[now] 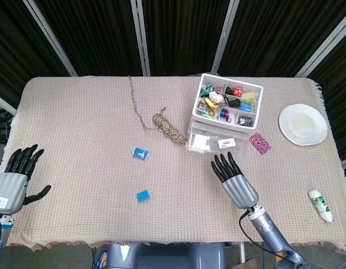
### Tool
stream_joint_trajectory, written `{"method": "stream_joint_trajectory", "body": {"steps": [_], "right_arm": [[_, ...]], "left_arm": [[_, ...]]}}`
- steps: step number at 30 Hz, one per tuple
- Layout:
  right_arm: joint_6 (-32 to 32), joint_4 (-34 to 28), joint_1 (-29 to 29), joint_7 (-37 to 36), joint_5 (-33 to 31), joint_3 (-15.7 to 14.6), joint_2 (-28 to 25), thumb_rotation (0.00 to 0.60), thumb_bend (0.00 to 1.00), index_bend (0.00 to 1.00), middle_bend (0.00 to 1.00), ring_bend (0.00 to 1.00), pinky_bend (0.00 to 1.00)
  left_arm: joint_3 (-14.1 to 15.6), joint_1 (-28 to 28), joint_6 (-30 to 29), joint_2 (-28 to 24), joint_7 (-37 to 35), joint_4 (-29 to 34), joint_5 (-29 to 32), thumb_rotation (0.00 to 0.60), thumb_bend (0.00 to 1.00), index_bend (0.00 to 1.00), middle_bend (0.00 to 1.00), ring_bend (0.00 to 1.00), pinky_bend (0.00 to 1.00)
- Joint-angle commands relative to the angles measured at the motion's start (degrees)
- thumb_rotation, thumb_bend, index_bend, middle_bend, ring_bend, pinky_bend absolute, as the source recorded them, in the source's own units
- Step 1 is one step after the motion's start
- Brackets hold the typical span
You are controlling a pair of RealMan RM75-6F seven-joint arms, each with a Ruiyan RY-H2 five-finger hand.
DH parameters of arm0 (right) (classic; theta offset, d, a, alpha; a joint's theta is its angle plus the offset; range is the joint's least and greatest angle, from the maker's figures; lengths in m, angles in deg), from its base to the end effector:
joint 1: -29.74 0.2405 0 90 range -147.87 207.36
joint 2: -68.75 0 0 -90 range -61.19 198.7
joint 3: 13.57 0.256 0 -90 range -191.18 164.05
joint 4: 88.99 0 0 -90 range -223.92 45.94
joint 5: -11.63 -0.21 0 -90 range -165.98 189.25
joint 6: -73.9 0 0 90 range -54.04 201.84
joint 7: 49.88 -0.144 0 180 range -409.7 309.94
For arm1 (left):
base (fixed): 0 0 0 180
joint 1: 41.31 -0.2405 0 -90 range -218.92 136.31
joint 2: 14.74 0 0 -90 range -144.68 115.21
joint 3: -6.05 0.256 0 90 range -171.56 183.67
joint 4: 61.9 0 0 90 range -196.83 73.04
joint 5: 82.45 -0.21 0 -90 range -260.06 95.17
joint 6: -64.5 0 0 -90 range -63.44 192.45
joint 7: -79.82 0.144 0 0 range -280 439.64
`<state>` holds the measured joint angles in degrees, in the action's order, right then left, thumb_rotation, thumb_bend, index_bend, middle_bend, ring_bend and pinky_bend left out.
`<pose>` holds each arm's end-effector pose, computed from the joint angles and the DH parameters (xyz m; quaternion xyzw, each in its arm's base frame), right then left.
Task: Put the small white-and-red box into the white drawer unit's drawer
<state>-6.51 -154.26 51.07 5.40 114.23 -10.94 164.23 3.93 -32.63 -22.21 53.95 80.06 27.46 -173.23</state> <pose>-0.2285 -0.2489 -0.0085 0.7631 0.0986 0.2433 0.5906 -0.2898 0.1977 0.1355 -0.6232 -0.3514 -0.4336 0.5478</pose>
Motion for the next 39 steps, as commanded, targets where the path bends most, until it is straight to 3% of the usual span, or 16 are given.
{"method": "stream_joint_trajectory", "body": {"steps": [1,28,39], "right_arm": [[0.6,0.9,0.2,0.8,-1.3,1.0,0.8,0.6,0.16,0.04,0.0,0.0,0.0],[4.6,2.0,3.8,4.0,-12.3,8.6,5.9,0.6,0.16,0.05,0.0,0.0,0.0],[5.6,2.6,4.8,5.5,-16.1,10.0,6.9,0.6,0.16,0.05,0.0,0.0,0.0]], "left_arm": [[0.0,0.0,0.0,0.0,-0.1,0.0,0.0,0.6,0.24,0.04,0.0,0.0,0.0],[-0.1,0.0,0.4,-0.1,-0.1,0.4,0.6,0.6,0.24,0.04,0.0,0.0,0.0],[-0.1,0.0,0.5,-0.1,-0.1,0.5,0.6,0.6,0.24,0.04,0.0,0.0,0.0]]}}
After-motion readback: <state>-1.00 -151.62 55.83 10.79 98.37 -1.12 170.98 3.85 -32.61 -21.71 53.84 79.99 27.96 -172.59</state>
